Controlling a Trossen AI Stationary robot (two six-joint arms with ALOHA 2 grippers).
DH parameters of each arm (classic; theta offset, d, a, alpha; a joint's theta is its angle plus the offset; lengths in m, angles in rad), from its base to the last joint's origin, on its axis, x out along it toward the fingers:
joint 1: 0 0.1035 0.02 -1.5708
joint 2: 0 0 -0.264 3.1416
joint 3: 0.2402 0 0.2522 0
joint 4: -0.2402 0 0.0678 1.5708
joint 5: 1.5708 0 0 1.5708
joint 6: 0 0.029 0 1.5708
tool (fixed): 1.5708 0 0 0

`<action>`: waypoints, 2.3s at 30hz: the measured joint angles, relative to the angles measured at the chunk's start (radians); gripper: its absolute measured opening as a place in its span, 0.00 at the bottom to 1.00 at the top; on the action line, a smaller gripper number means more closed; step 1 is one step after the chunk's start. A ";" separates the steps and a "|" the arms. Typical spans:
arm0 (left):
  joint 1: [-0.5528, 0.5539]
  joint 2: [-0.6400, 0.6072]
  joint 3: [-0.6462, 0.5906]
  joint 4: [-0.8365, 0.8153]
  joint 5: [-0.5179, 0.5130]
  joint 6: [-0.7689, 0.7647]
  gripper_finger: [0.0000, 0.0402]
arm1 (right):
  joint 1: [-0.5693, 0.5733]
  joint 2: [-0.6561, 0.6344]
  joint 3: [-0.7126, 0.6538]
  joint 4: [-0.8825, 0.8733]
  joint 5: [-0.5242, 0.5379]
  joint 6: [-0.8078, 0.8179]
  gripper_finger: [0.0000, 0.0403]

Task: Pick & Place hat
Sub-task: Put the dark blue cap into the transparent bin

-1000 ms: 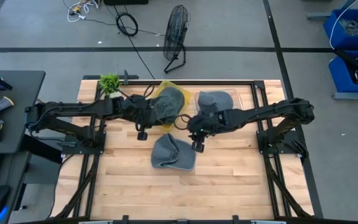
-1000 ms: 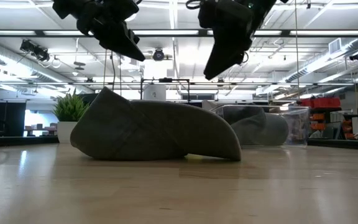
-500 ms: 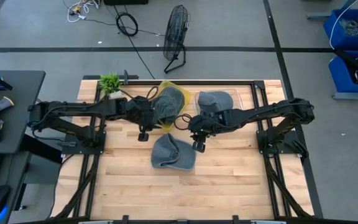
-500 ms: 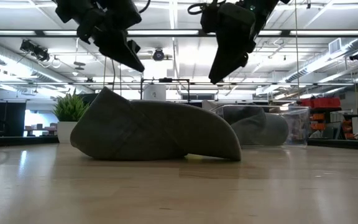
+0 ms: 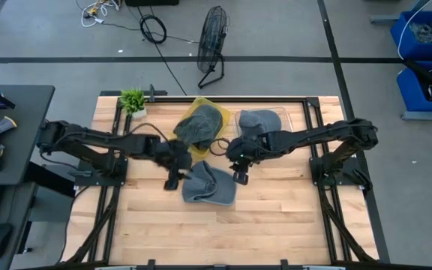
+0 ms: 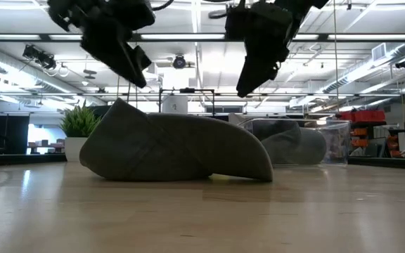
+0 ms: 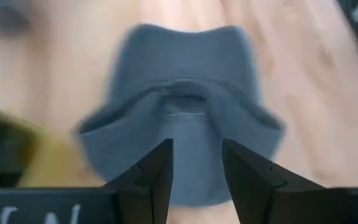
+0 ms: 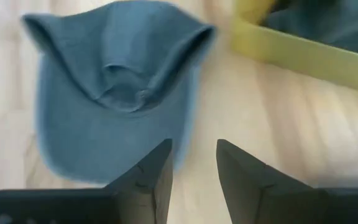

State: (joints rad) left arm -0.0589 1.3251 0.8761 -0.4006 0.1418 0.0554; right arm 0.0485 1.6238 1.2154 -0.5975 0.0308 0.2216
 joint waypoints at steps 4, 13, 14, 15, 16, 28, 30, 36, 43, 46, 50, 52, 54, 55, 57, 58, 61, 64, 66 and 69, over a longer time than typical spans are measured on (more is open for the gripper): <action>-0.103 0.044 0.000 0.006 0.000 -0.126 0.34 | 0.014 0.028 0.000 0.019 -0.037 -0.059 0.32; -0.310 0.178 0.000 0.040 -0.167 -0.391 0.34 | 0.029 0.091 0.000 0.026 -0.042 -0.103 0.32; -0.324 0.193 0.000 0.041 -0.177 -0.427 0.34 | 0.029 0.091 0.000 0.024 -0.040 -0.103 0.32; -0.340 0.207 0.000 0.043 -0.191 -0.467 0.34 | 0.029 0.091 0.000 0.030 -0.040 -0.102 0.32; -0.355 0.222 0.000 0.047 -0.204 -0.503 0.34 | 0.028 0.091 0.000 0.033 -0.040 -0.102 0.32; -0.425 0.385 0.000 0.189 -0.505 -0.599 0.30 | 0.031 0.091 0.000 0.050 -0.040 -0.104 0.32; -0.421 0.389 0.000 0.202 -0.506 -0.595 0.24 | 0.036 0.091 0.000 0.050 -0.032 -0.110 0.32; -0.420 0.360 0.060 0.215 -0.492 -0.567 0.03 | 0.080 0.057 0.000 0.024 0.048 -0.206 0.32; -0.387 0.211 0.261 0.076 -0.489 -0.443 0.02 | 0.166 -0.065 0.000 0.001 0.125 -0.222 0.32; -0.345 0.162 0.338 0.021 -0.487 -0.486 0.03 | 0.215 -0.141 0.000 -0.011 0.191 -0.223 0.32; -0.271 0.140 0.392 -0.064 -0.420 -0.489 0.03 | 0.283 -0.239 0.000 -0.025 0.323 -0.227 0.32; -0.228 0.139 0.398 -0.071 -0.404 -0.490 0.03 | 0.312 -0.272 0.000 -0.010 0.390 -0.227 0.32; -0.190 0.140 0.399 -0.063 -0.404 -0.495 0.03 | 0.337 -0.285 0.001 0.041 0.445 -0.222 0.32; -0.171 0.141 0.398 -0.054 -0.404 -0.495 0.03 | 0.346 -0.285 0.001 0.052 0.454 -0.222 0.32; -0.136 0.145 0.395 0.005 -0.404 -0.485 0.03 | 0.357 -0.281 0.000 0.071 0.458 -0.210 0.32; -0.121 0.146 0.394 0.024 -0.404 -0.466 0.03 | 0.358 -0.273 0.001 0.088 0.462 -0.182 0.32; -0.089 0.146 0.393 0.093 -0.401 -0.410 0.03 | 0.357 -0.239 0.001 0.084 0.551 -0.072 0.32; -0.067 0.146 0.393 0.142 -0.400 -0.382 0.03 | 0.346 -0.192 0.001 0.080 0.687 -0.043 0.32; -0.059 0.146 0.393 0.159 -0.400 -0.375 0.03 | 0.335 -0.162 0.000 0.083 0.743 -0.044 0.32; -0.053 0.146 0.393 0.155 -0.400 -0.351 0.03 | 0.310 -0.131 0.000 0.106 0.768 -0.045 0.32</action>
State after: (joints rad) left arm -0.1116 1.4712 1.2694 -0.2458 -0.2579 -0.2951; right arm 0.3589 1.4926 1.2152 -0.4914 0.7985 0.1771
